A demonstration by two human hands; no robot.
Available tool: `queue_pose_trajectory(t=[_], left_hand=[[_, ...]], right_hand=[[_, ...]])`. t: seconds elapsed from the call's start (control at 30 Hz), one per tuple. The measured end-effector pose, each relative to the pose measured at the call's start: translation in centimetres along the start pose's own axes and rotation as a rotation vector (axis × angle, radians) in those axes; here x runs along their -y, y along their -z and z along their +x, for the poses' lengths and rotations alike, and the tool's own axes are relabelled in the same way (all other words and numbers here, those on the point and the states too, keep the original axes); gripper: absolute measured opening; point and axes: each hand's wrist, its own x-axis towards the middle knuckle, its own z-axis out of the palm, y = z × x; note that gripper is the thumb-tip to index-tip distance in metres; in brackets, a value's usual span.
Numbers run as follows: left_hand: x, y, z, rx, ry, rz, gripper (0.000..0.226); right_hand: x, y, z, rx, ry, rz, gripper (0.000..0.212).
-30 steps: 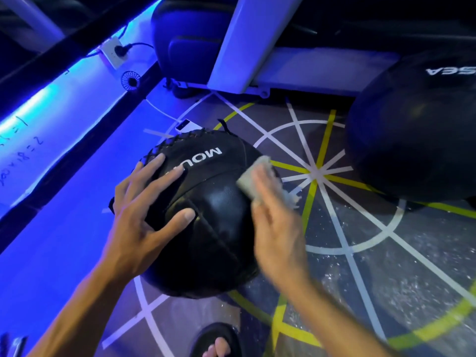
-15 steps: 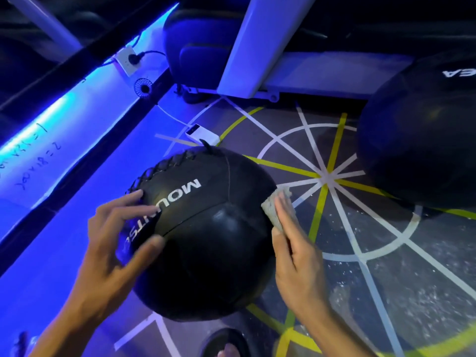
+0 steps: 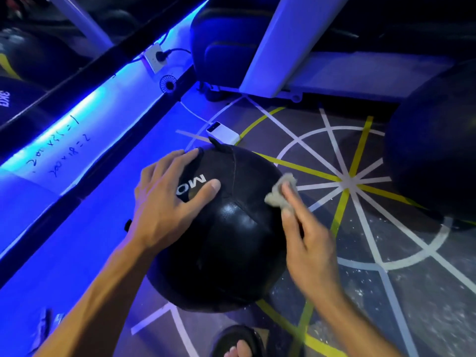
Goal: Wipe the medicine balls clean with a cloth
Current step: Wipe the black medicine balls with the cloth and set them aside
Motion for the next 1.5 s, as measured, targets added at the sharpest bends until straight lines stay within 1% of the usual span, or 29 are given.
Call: queue_pose_trajectory(t=[0.1,0.17,0.23,0.3,0.33,0.37,0.4,0.43,0.5,0.53,0.57,0.6,0.67,0.73,0.77,0.8,0.83,0.9,0.93,1.0,1.07,1.17,1.23,1.27,1.33,1.4,1.43,1.47,1.5], left_hand=[[-0.1,-0.2,-0.7,-0.012,-0.012,0.009,0.071],[-0.2,-0.2,-1.0,-0.016,-0.021,0.007,0.071],[0.0,0.0,-1.0,-0.007,-0.028,-0.006,0.071],[0.3,0.2,-1.1,0.020,-0.048,-0.021,0.072],[0.5,0.3,-1.2,0.030,-0.066,-0.029,0.071],[0.7,0.4,-1.4,0.039,-0.082,-0.036,0.071],[0.8,0.5,-1.5,0.041,-0.091,-0.044,0.070],[0.9,0.5,-1.5,0.036,-0.095,-0.050,0.070],[0.8,0.4,-1.4,0.029,-0.097,-0.060,0.069],[0.7,0.4,-1.3,0.024,-0.097,-0.060,0.069],[0.7,0.4,-1.4,0.023,-0.098,-0.059,0.069],[0.7,0.4,-1.4,0.027,-0.101,-0.060,0.069],[1.2,0.6,-1.3,0.034,-0.107,-0.066,0.069],[1.6,0.8,-1.7,0.042,-0.122,-0.083,0.069],[1.7,1.0,-1.8,0.041,-0.130,-0.090,0.069],[1.8,1.0,-2.0,0.040,-0.137,-0.093,0.069],[1.8,1.0,-2.1,0.037,-0.147,-0.089,0.069],[1.5,0.9,-2.5,0.048,-0.176,-0.087,0.069],[1.5,0.9,-2.6,0.057,-0.196,-0.093,0.069],[1.6,1.4,-2.3,0.109,-0.222,-0.113,0.070],[1.7,2.5,-1.5,0.206,-0.229,-0.153,0.074],[1.1,3.0,0.2,0.315,-0.212,-0.174,0.077],[0.4,2.1,0.1,0.247,-0.178,-0.160,0.074],[0.1,1.5,0.0,0.198,-0.174,-0.143,0.073],[-0.2,0.7,-0.3,0.149,-0.165,-0.133,0.071],[-0.3,0.6,-0.1,0.146,-0.171,-0.131,0.071],[-0.4,0.6,-0.1,0.139,-0.175,-0.126,0.071],[-0.5,0.6,-0.1,0.132,-0.177,-0.131,0.071],[-0.6,0.6,0.0,0.131,-0.178,-0.139,0.071]], right_hand=[[-0.9,0.5,4.5,0.006,-0.114,-0.049,0.040],[0.0,-0.2,4.0,-0.002,-0.080,-0.063,0.039],[1.2,-1.5,1.1,0.052,0.163,-0.102,0.042],[1.3,-2.1,-1.7,0.214,0.481,-0.207,0.049],[0.5,-1.8,-1.9,0.260,0.582,-0.252,0.052],[-0.7,-1.2,-1.6,0.269,0.606,-0.240,0.053],[-2.0,-0.5,-1.0,0.236,0.553,-0.197,0.052],[-3.3,0.1,-0.4,0.160,0.408,-0.154,0.050],[-4.5,0.9,0.9,-0.032,-0.016,-0.079,0.044],[-4.6,0.7,1.0,-0.077,-0.159,-0.056,0.043],[-4.1,0.3,0.5,-0.081,-0.215,-0.036,0.042],[-3.1,-0.2,-0.4,-0.084,-0.185,-0.008,0.042],[-0.8,-1.1,-2.9,-0.009,0.043,0.026,0.043],[-1.1,-0.7,-4.7,0.122,0.279,-0.081,0.048],[-2.2,0.0,-4.3,0.138,0.309,-0.125,0.049],[-3.4,0.8,-3.2,0.115,0.249,-0.159,0.049],[-4.4,1.3,-1.7,0.044,0.105,-0.187,0.047],[-5.6,1.7,0.5,0.005,-0.193,-0.217,0.044],[-5.6,1.6,0.8,-0.004,-0.240,-0.186,0.042],[-3.6,1.3,0.2,-0.039,-0.221,-0.063,0.039],[-1.4,0.8,-1.5,-0.045,-0.091,-0.015,0.039],[0.1,-0.4,-4.5,0.046,0.276,-0.095,0.045],[-0.3,-0.7,-4.9,0.175,0.463,-0.199,0.052],[-1.1,-0.4,-4.3,0.198,0.475,-0.204,0.052],[-3.1,0.5,-2.2,0.140,0.291,-0.149,0.047],[-4.8,1.7,1.0,-0.004,-0.049,-0.116,0.041],[-5.2,2.0,1.9,-0.029,-0.173,-0.096,0.039],[-4.6,2.0,1.9,-0.031,-0.206,-0.083,0.037],[-3.4,1.8,1.3,-0.031,-0.160,-0.074,0.037]])
